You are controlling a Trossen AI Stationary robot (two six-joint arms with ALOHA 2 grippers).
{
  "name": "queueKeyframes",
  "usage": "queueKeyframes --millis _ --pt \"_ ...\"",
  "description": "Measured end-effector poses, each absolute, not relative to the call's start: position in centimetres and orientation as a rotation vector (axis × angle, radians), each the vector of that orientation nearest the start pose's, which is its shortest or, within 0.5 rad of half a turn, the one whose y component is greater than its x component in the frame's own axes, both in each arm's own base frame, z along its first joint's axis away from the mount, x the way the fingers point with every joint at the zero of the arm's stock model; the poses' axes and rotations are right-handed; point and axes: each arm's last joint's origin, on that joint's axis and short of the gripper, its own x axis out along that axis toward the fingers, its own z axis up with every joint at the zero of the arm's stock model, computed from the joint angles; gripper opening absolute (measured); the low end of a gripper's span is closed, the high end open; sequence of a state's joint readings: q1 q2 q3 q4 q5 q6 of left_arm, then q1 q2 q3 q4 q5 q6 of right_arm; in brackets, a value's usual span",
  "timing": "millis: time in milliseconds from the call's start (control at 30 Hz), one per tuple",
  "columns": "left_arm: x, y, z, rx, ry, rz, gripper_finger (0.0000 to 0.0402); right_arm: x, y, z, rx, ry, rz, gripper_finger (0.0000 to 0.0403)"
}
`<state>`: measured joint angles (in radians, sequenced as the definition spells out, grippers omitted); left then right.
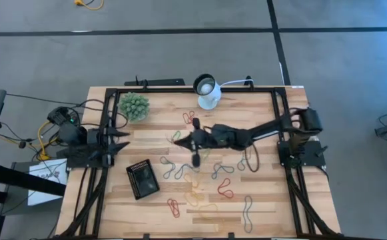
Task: Pick and place items into bin
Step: Put the red rubber band into the black bin
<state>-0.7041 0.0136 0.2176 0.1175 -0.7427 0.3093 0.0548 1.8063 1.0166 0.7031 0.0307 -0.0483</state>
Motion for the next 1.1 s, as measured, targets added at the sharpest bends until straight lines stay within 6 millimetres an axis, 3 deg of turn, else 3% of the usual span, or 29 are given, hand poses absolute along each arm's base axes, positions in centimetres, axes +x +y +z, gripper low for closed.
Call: queueKeyframes --millis 267,533,767,1100 --pt "8.1 -4.0 22.9 0.228 -0.049 0.181 0.0132 43.9 0.9 23.1 0.083 0.088 0.111 0.0" --pt "10.0 -5.6 22.2 0.296 0.014 0.167 0.0132 48.0 1.0 22.3 0.064 0.208 0.13 0.0" --pt "11.1 -6.2 21.7 0.296 0.046 0.184 0.0132 49.1 1.2 23.2 0.062 0.191 0.208 0.0" --pt "12.1 -5.5 21.2 0.265 0.09 0.286 0.0132 49.1 1.2 23.5 0.061 0.183 0.219 0.0"
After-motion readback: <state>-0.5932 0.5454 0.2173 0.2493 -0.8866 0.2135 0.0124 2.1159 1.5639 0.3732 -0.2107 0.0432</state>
